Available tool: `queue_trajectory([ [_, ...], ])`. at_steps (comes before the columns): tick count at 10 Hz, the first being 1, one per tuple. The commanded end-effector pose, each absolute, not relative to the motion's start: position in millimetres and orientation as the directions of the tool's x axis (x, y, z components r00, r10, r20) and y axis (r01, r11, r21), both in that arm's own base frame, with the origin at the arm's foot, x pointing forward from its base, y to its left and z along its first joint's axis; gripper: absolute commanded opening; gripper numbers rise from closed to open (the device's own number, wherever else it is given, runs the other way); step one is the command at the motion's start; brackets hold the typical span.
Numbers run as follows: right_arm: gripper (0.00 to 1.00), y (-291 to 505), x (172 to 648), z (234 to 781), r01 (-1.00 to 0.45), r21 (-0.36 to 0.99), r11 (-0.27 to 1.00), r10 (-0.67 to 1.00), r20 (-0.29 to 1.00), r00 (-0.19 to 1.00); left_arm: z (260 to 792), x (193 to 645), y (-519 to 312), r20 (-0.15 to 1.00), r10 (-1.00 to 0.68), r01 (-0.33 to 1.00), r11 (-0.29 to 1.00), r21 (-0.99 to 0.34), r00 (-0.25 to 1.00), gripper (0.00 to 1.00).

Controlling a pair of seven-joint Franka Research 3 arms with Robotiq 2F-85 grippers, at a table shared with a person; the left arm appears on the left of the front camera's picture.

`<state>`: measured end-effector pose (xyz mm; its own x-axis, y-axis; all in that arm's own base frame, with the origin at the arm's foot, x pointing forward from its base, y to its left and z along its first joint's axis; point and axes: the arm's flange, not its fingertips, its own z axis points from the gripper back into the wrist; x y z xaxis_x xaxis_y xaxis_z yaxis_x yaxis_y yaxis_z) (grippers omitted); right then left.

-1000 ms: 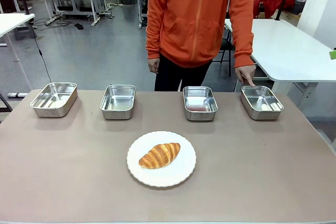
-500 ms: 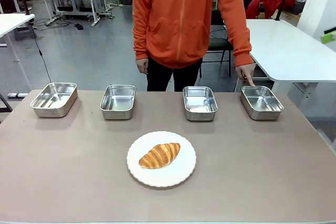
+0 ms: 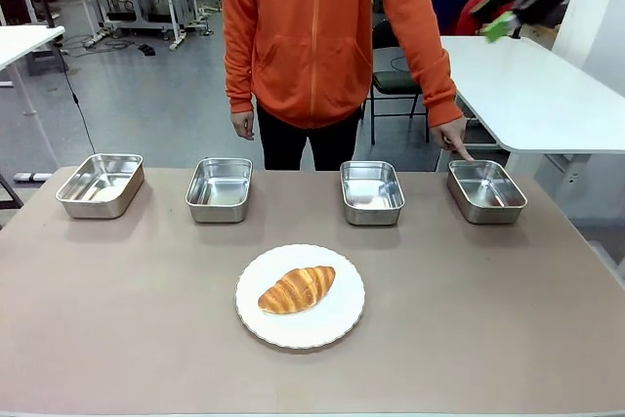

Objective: Place the bread in the container.
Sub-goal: Place the Butter Roll into the Airtight Container indicated by the human.

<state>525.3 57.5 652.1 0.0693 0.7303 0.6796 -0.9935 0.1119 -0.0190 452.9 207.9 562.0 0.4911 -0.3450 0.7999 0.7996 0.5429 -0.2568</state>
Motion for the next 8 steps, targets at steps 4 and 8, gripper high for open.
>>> queue_trajectory([
  [4, 1.00, 218, 523, 593, -0.965, -0.001, -0.263, 0.847, 0.479, -0.232, 565, 451, 208, 0.808, -0.345, 0.805, 0.539, -0.247, 0.478, 1.00],
  [8, 1.00, 216, 514, 613, -0.972, 0.001, -0.236, 0.821, 0.534, -0.199, 565, 451, 208, 0.808, -0.345, 0.805, 0.539, -0.247, 0.478, 1.00],
])
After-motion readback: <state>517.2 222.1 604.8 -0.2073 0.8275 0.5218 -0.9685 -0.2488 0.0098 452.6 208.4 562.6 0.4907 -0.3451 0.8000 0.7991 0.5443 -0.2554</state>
